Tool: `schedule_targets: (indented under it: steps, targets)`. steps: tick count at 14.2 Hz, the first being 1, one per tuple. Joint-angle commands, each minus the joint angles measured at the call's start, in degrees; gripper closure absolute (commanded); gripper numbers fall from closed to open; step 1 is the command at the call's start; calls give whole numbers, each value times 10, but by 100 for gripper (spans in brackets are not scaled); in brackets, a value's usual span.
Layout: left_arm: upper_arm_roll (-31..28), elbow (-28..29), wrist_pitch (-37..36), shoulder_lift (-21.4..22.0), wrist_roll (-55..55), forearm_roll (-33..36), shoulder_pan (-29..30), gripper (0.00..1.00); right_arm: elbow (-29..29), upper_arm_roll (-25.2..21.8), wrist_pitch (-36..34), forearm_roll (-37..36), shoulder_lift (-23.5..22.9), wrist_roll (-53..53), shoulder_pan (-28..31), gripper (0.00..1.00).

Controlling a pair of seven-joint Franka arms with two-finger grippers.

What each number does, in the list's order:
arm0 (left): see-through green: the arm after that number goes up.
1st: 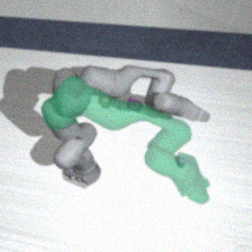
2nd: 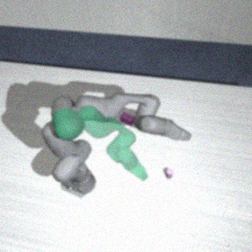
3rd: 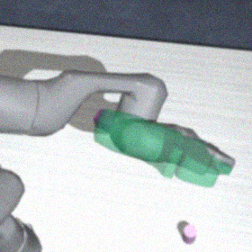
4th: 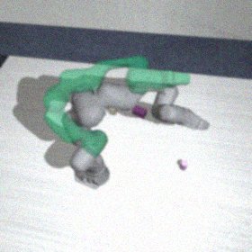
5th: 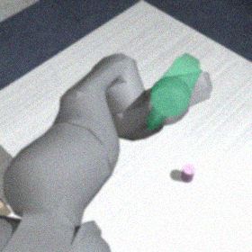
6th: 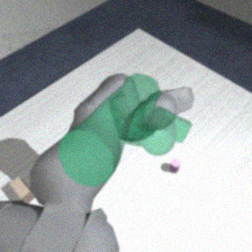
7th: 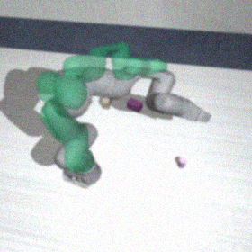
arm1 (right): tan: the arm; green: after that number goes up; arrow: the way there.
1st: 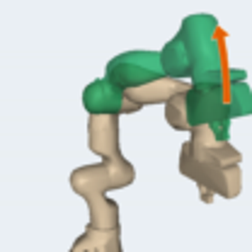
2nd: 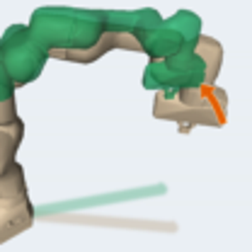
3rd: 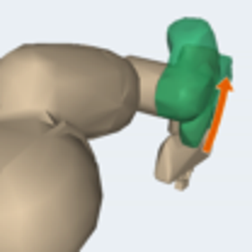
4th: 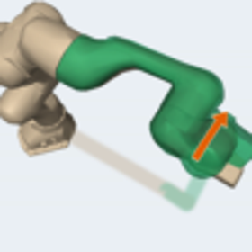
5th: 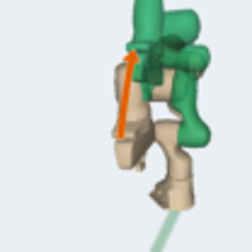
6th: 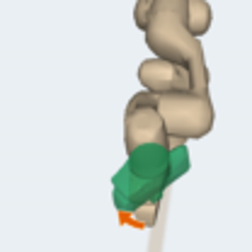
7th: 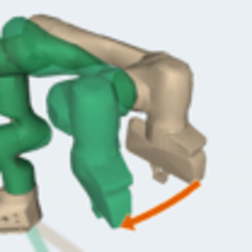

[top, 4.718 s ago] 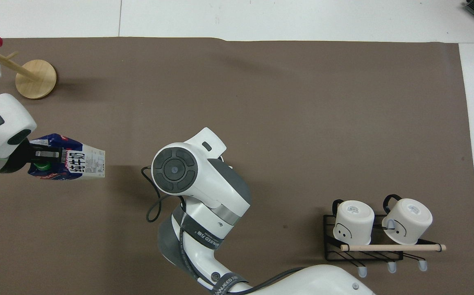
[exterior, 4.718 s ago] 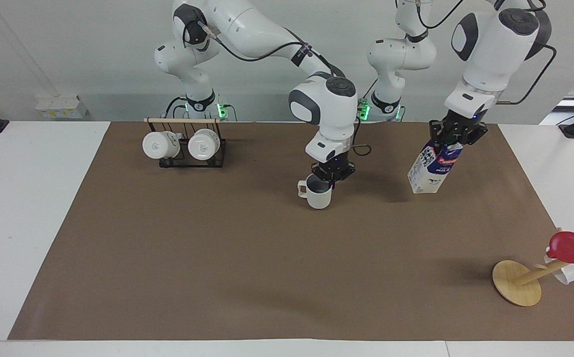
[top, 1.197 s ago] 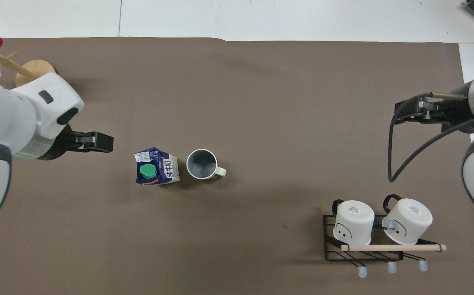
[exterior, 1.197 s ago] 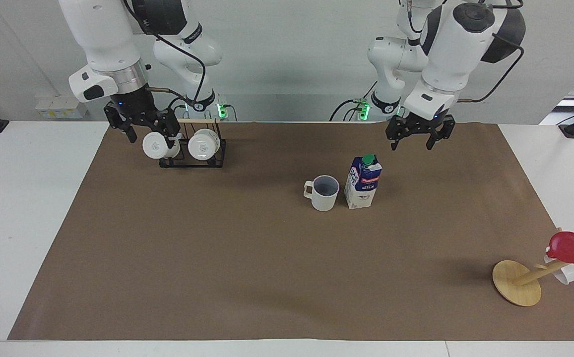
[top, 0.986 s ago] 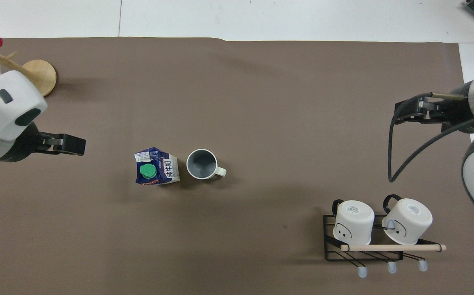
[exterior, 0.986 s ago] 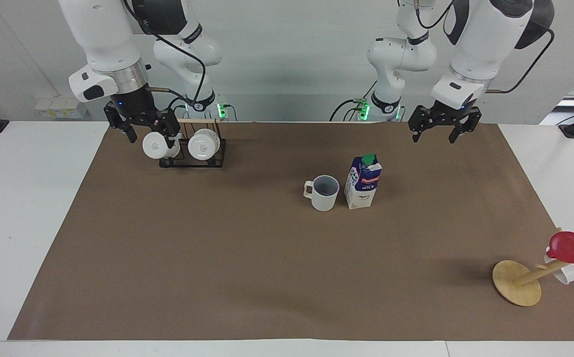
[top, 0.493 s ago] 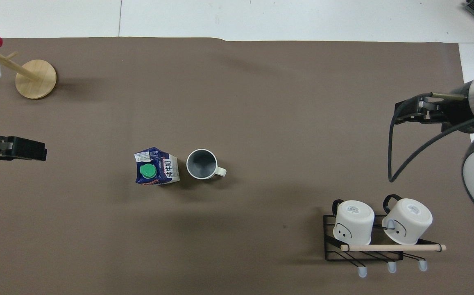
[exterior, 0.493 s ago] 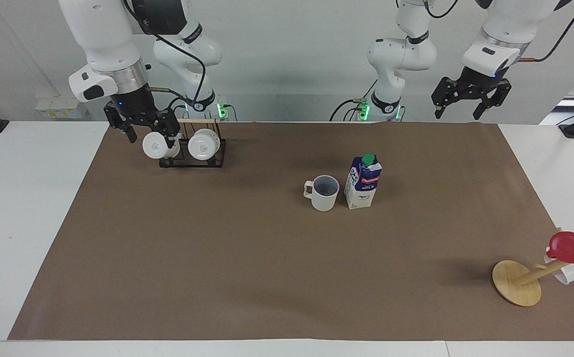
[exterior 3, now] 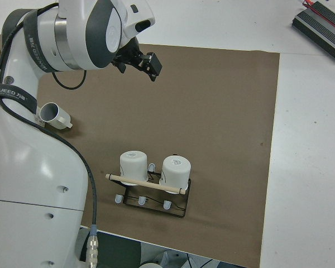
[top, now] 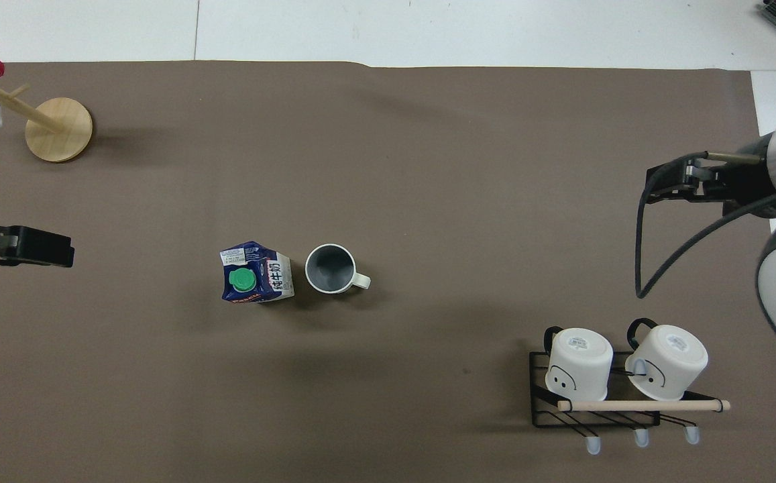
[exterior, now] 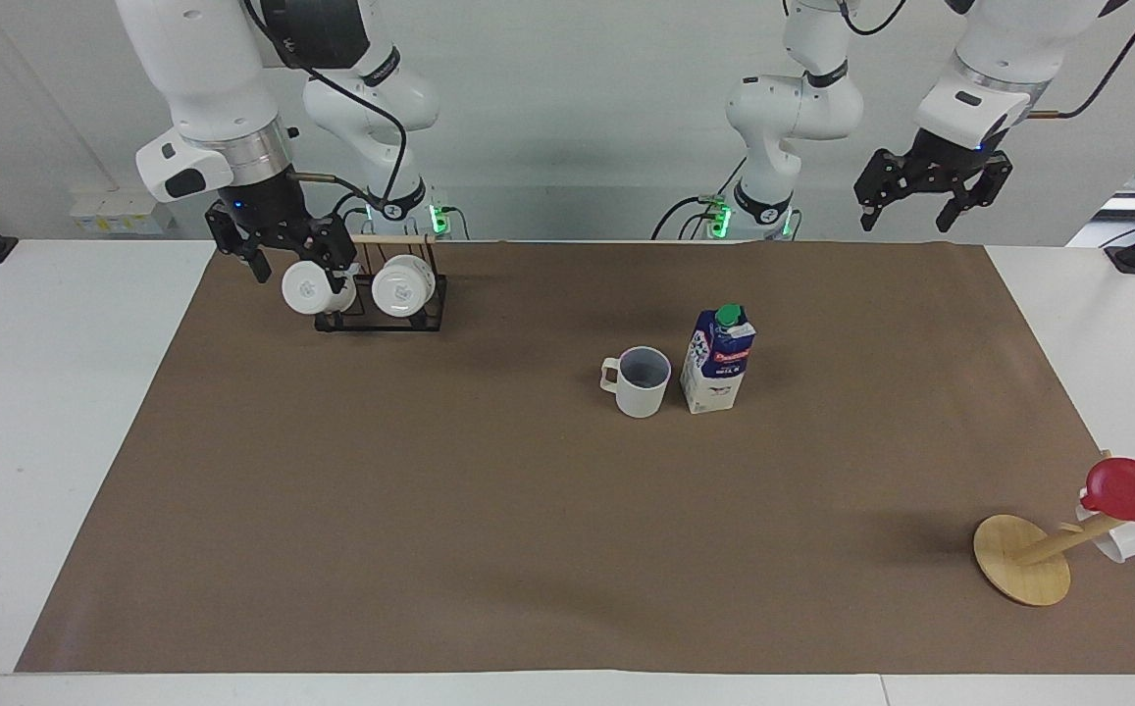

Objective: Place cup and milk on table

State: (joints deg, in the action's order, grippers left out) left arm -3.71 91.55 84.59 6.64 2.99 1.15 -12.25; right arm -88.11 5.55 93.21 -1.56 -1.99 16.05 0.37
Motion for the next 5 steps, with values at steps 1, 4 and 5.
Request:
schedule_targets:
  steps: [1, 4, 5]
  targets:
    - [2, -15, -20, -5, 6, 5, 5, 0, 14, 6, -12, 11, -7, -11, 10, 0]
    - [2, -15, -22, -5, 4, 4, 5, 0, 14, 6, -12, 11, -7, -11, 11, 0]
    - [2, -15, -22, -5, 4, 4, 5, 0, 14, 6, -12, 11, -7, -11, 10, 0]
